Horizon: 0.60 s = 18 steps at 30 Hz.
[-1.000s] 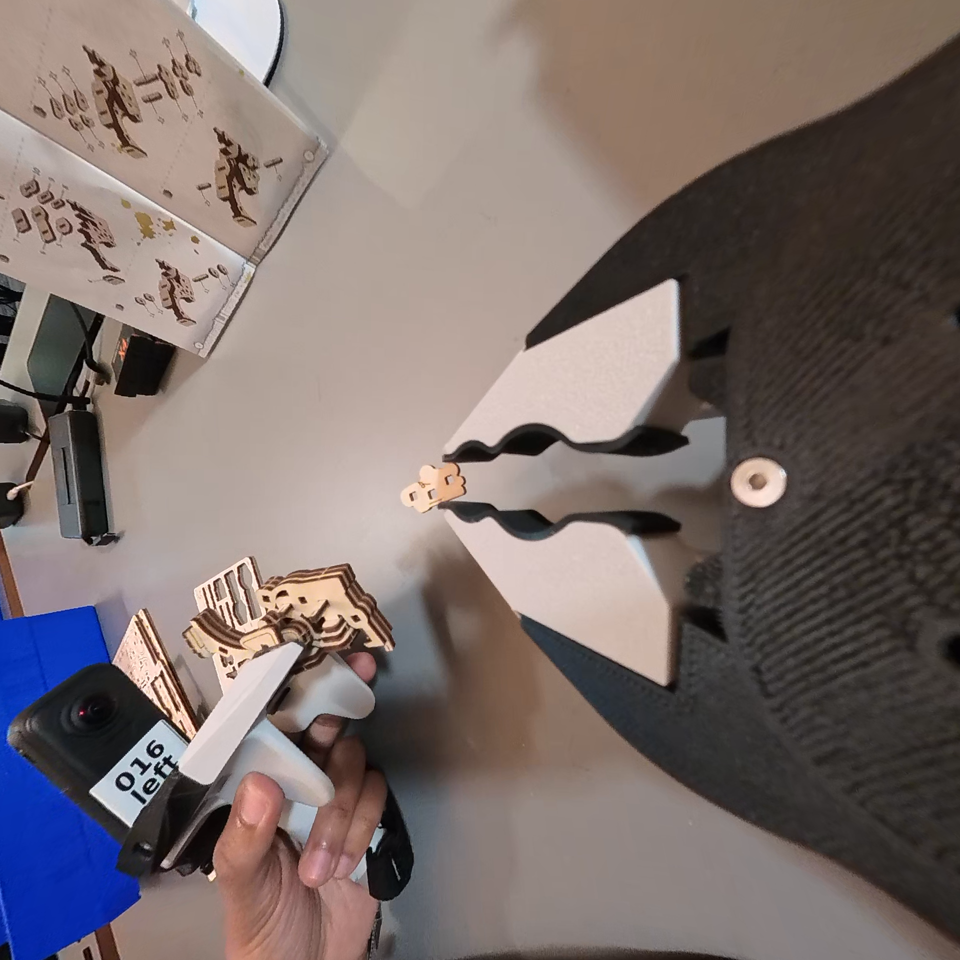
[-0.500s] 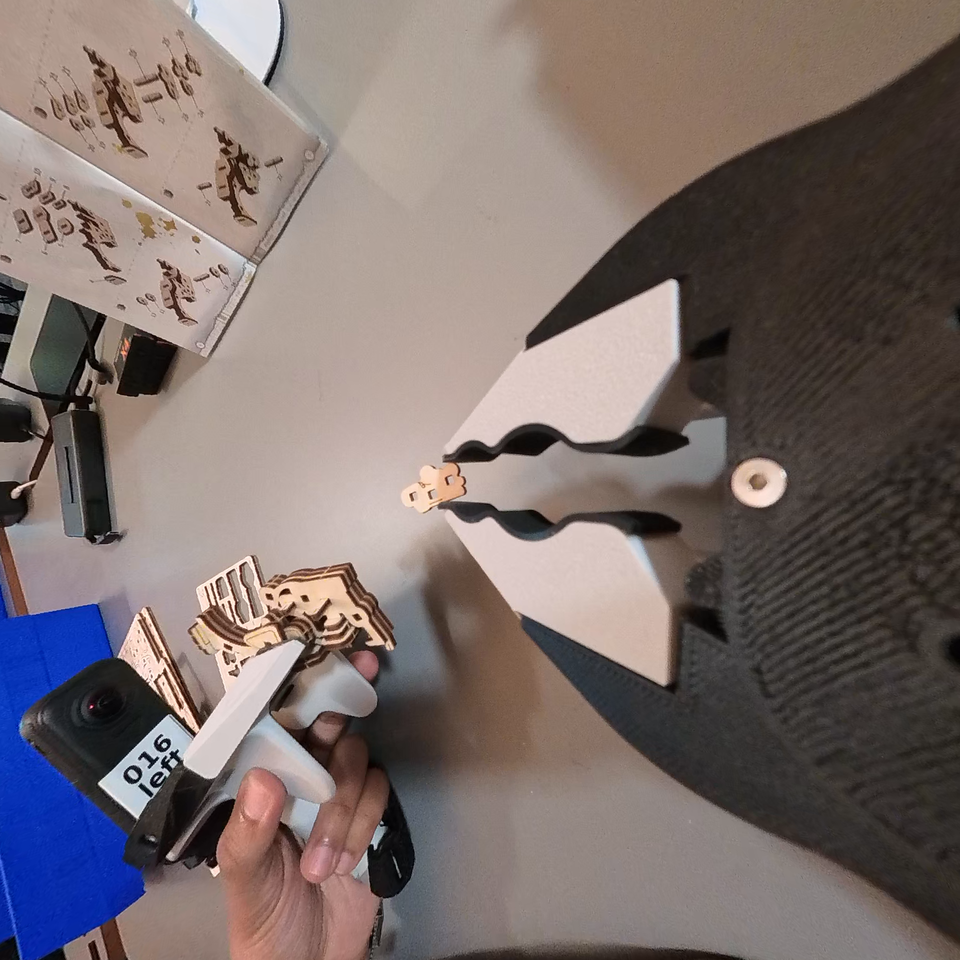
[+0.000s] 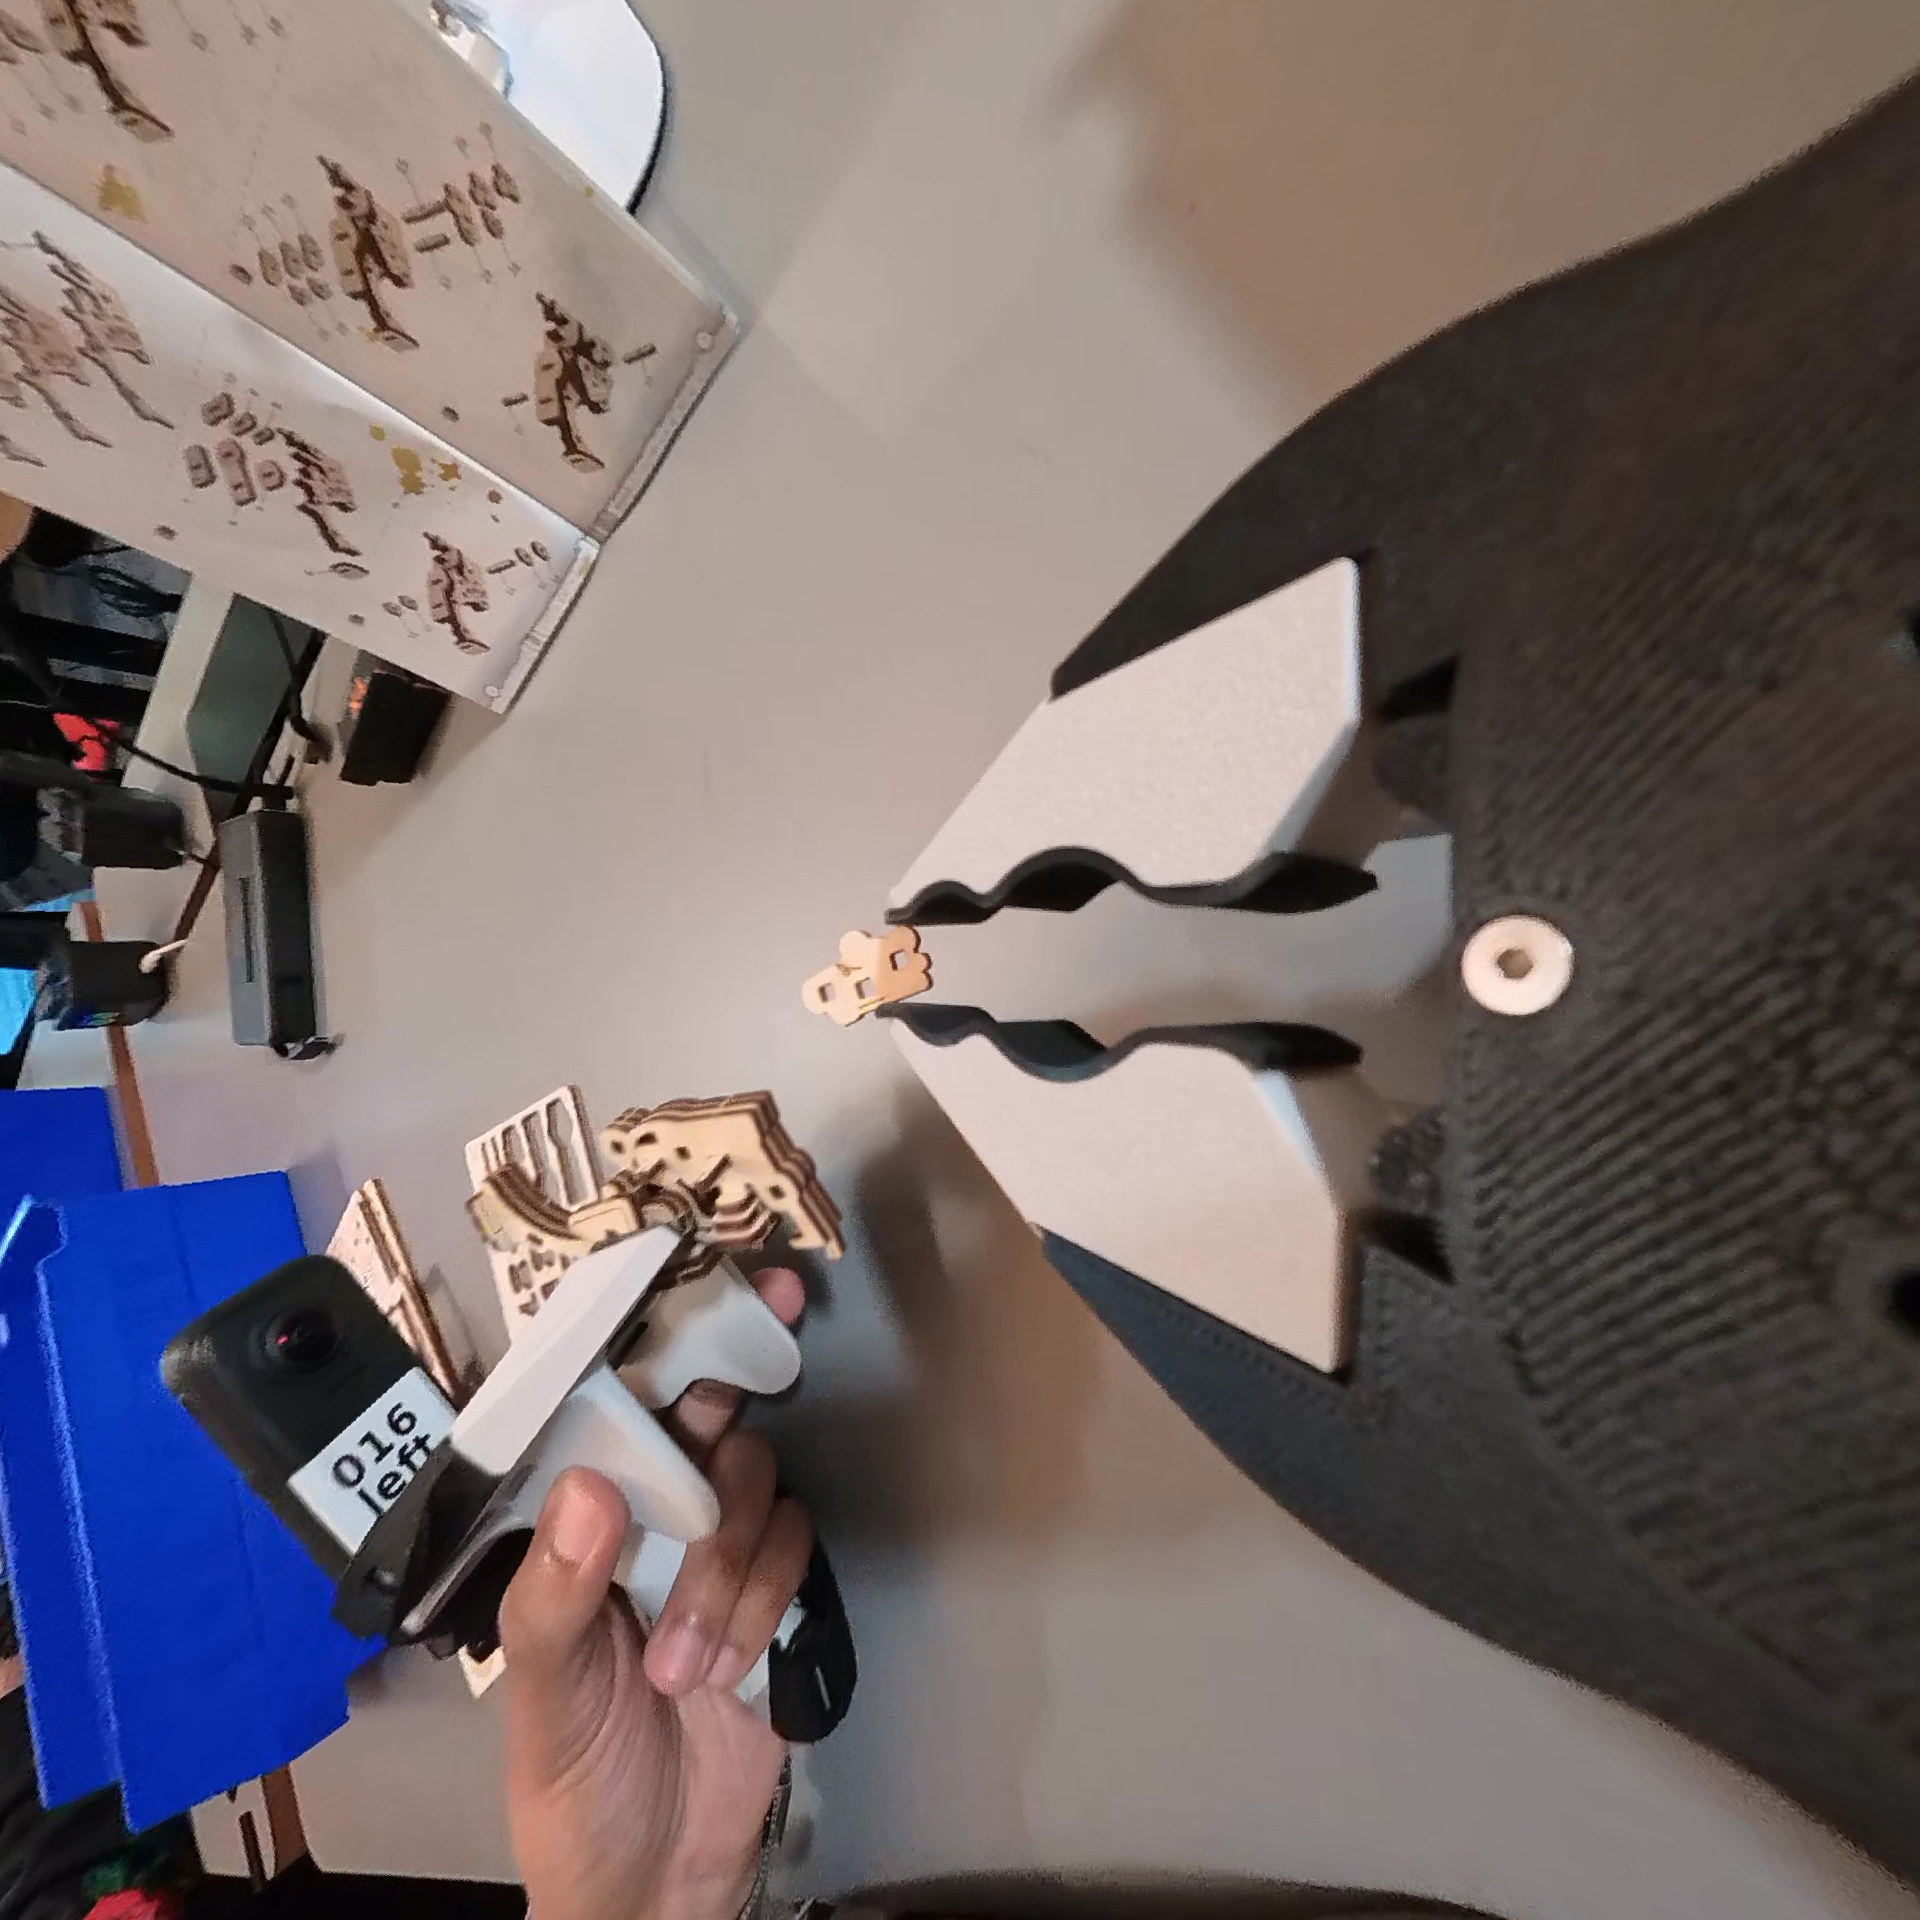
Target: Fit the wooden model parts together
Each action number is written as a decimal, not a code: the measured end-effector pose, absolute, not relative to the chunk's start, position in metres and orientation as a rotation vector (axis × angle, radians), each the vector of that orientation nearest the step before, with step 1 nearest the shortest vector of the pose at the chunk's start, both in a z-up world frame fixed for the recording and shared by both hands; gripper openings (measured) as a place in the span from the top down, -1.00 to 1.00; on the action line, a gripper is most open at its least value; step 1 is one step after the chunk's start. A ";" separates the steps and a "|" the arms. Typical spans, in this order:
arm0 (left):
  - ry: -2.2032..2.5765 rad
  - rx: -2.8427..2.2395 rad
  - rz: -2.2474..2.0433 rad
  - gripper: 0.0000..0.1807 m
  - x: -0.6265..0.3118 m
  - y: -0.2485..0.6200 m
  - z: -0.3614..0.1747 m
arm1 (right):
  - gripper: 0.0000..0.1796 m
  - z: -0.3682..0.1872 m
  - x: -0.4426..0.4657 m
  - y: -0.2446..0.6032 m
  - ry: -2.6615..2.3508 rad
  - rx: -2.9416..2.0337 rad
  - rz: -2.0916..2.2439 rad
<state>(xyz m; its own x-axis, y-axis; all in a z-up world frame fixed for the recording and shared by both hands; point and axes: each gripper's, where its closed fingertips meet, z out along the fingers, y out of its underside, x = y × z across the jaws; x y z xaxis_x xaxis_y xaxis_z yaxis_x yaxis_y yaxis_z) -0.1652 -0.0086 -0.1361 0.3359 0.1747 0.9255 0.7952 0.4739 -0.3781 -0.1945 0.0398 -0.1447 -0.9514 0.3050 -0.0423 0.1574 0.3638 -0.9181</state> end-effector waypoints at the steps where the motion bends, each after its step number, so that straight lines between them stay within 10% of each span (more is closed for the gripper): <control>1: -1.189 -1.033 -0.515 0.72 -0.165 -0.008 -0.136 | 0.85 -0.142 -0.193 0.039 -2.467 -0.407 1.659; 18: -1.151 -1.188 -0.399 0.71 -0.161 0.002 -0.138 | 0.85 -0.121 -0.163 0.014 -2.364 -0.204 1.691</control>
